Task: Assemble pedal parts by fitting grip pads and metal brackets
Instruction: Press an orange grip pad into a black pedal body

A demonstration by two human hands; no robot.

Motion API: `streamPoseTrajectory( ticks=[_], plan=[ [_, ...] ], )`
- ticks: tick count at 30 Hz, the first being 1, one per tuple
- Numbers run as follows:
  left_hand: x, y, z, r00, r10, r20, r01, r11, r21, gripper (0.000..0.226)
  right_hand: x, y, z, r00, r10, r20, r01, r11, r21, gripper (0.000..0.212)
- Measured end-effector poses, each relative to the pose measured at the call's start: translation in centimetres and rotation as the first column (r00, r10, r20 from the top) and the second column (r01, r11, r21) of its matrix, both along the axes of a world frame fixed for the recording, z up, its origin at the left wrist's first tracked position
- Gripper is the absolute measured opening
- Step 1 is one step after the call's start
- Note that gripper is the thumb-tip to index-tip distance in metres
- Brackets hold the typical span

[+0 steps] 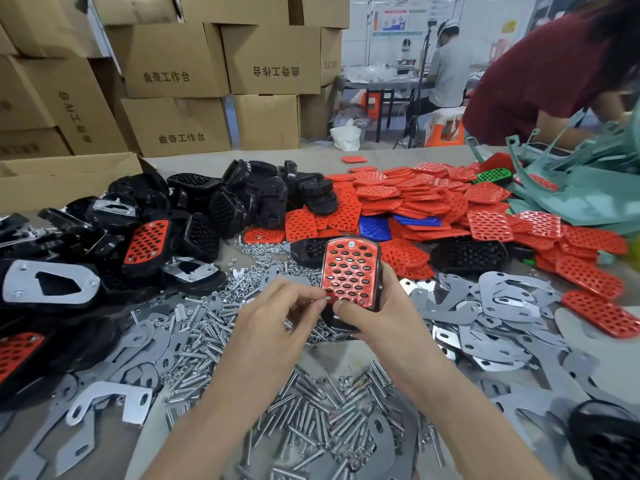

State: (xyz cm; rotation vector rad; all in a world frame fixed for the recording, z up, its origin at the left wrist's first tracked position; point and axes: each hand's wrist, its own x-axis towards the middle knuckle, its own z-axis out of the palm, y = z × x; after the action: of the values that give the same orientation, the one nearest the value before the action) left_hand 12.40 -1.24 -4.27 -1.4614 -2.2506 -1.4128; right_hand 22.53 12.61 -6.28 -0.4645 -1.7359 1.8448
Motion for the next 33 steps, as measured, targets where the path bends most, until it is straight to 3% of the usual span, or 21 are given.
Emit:
streamPoseTrajectory(
  ticks=[7, 13, 23, 28, 32, 33],
  plan=[
    [0.09, -0.04, 0.18, 1.000, 0.022, 0.010, -0.022, 1.000, -0.013, 0.014, 0.38, 0.10, 0.04, 0.999, 0.023, 0.033, -0.026, 0.997, 0.076, 0.048],
    [0.62, 0.49, 0.25, 0.994, 0.068, -0.081, -0.076, 0.993, -0.090, 0.008, 0.27, -0.12, -0.02, 0.998, 0.005, 0.058, -0.011, 0.994, 0.109, 0.046],
    [0.74, 0.62, 0.27, 0.996, 0.092, 0.011, -0.091, 0.995, -0.043, 0.005, 0.24, -0.34, 0.33, 0.997, -0.029, 0.069, 0.017, 0.988, 0.156, 0.040],
    [0.51, 0.47, 0.24, 0.985, 0.011, -0.175, -0.035, 0.990, -0.136, 0.006, 0.22, -0.40, 0.51, 0.996, -0.031, 0.088, 0.015, 0.984, 0.175, 0.040],
    [-0.07, 0.62, 0.03, 0.994, 0.063, 0.088, -0.056, 0.995, -0.077, 0.010, 0.23, -0.65, 0.54, 0.995, -0.017, 0.097, -0.002, 0.981, 0.193, 0.041],
    [-0.02, 0.62, -0.02, 0.995, 0.065, 0.081, -0.059, 0.996, -0.071, 0.011, 0.24, -0.66, 0.59, 0.995, -0.015, 0.096, -0.003, 0.982, 0.190, 0.041]
  ],
)
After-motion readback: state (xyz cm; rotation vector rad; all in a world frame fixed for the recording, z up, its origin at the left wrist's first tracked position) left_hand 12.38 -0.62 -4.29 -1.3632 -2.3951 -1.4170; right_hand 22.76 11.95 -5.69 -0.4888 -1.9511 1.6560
